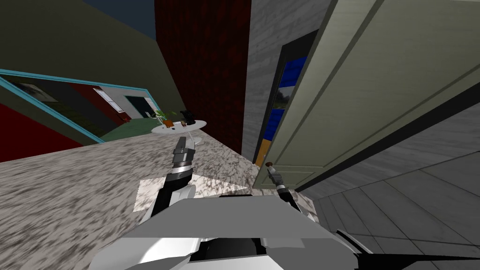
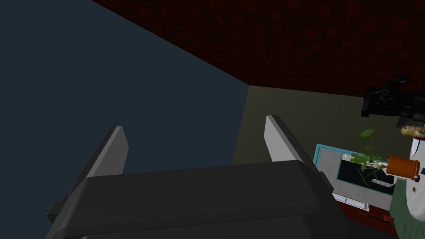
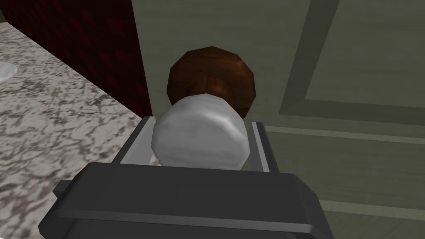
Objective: Pull the door open
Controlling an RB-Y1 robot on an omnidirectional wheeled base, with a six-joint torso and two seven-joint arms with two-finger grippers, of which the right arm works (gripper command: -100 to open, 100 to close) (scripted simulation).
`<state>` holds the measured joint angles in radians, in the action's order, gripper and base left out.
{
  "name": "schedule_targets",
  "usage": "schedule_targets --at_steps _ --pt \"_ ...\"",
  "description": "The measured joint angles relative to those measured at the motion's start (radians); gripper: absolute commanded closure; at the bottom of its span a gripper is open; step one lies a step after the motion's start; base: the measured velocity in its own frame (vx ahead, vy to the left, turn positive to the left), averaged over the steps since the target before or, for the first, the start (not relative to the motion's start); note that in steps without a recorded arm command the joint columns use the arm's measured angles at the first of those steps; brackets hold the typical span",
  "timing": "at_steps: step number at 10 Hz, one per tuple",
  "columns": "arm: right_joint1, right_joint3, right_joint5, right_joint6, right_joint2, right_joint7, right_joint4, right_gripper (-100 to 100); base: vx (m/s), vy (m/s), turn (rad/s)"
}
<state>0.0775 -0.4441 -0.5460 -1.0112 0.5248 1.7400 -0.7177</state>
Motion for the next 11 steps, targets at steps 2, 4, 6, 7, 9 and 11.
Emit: schedule_targets --at_steps 2,4,6,7,9,11 --pt "0.015 -0.027 0.012 -0.028 0.019 0.027 0.002 100 -0.173 -0.056 0.062" --pt "0.02 -0.035 0.015 -0.035 0.024 0.035 0.009 100 -0.162 -0.052 0.13" --pt "0.018 -0.046 0.021 -0.06 0.028 0.05 0.027 100 -0.189 -0.08 0.144" --pt "0.024 -0.05 0.023 -0.069 0.035 0.055 0.022 100 -0.201 -0.081 0.15" --pt "0.029 -0.064 0.031 -0.095 0.044 0.071 0.035 100 -0.207 -0.073 0.14" --pt "0.031 -0.077 0.038 -0.119 0.053 0.087 0.052 100 -0.195 -0.066 0.124"
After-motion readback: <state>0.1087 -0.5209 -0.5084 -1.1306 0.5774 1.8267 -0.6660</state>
